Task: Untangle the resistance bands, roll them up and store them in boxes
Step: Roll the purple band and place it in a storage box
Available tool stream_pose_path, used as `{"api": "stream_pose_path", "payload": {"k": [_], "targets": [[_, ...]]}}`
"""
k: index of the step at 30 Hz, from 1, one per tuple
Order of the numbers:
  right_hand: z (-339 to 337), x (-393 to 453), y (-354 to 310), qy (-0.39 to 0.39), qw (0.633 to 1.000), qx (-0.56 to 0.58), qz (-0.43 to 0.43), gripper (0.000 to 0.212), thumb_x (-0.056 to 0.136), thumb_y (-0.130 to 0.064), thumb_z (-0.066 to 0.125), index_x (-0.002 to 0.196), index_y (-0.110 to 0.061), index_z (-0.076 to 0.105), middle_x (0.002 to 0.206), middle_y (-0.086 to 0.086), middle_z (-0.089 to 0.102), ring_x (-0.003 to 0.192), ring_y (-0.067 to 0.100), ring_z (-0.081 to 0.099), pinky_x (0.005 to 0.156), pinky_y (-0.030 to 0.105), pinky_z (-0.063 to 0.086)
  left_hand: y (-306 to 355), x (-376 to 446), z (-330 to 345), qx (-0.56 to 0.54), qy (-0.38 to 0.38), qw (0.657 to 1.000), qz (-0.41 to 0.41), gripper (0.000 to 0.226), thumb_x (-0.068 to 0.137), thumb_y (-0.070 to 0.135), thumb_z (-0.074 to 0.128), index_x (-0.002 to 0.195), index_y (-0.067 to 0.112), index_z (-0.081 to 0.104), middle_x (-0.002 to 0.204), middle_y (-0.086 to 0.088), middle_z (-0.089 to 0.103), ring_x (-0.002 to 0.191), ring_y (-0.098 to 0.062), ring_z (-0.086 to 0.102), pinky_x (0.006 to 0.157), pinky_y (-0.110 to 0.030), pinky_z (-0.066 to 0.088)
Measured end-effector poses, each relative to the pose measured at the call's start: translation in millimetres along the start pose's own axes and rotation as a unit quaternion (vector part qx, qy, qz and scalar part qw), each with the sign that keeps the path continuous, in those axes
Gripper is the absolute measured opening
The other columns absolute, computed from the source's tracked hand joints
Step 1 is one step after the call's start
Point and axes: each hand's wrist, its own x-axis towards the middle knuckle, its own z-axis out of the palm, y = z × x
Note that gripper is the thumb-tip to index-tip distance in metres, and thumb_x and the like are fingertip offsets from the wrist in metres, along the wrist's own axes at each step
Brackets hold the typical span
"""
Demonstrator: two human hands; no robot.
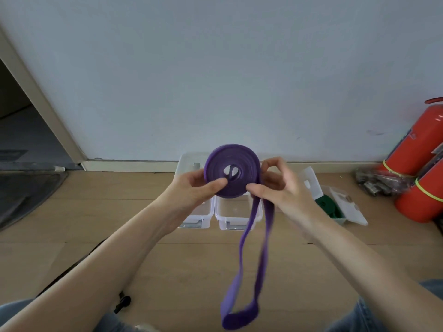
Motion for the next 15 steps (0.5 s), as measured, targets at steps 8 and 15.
{"api": "stream_pose_path", "payload": {"k": [8, 15], "targets": [[-4, -4, -5, -0.122, 0.933, -0.323, -0.102, 0.035, 0.069, -0.016, 0.072, 0.093, -0.028, 0.048, 0.082, 0.001, 0.066, 0.072, 0.023, 0.058, 0.068, 0.029, 0.049, 11, -1, 0, 0.271, -0.080, 0.956, 0.076, 0.030, 0.069, 0.017, 0.081, 0.096, 0.013, 0.066, 0.087, -0.002, 0.070, 0.081, -0.021, 0.067, 0.067, -0.020, 0.054], [-3, -2, 6, -0.070, 0.993, 0.060, 0.077, 0.053, 0.060, -0.032, 0.080, 0.098, -0.016, 0.047, 0.087, 0.011, 0.073, 0.073, 0.025, 0.067, 0.066, 0.033, 0.055, 17, 4, -2, 0.030, 0.111, 0.990, 0.077, 0.013, 0.073, 0.028, 0.073, 0.081, 0.019, 0.071, 0.069, 0.005, 0.072, 0.062, -0.007, 0.066, 0.052, -0.018, 0.051]]}}
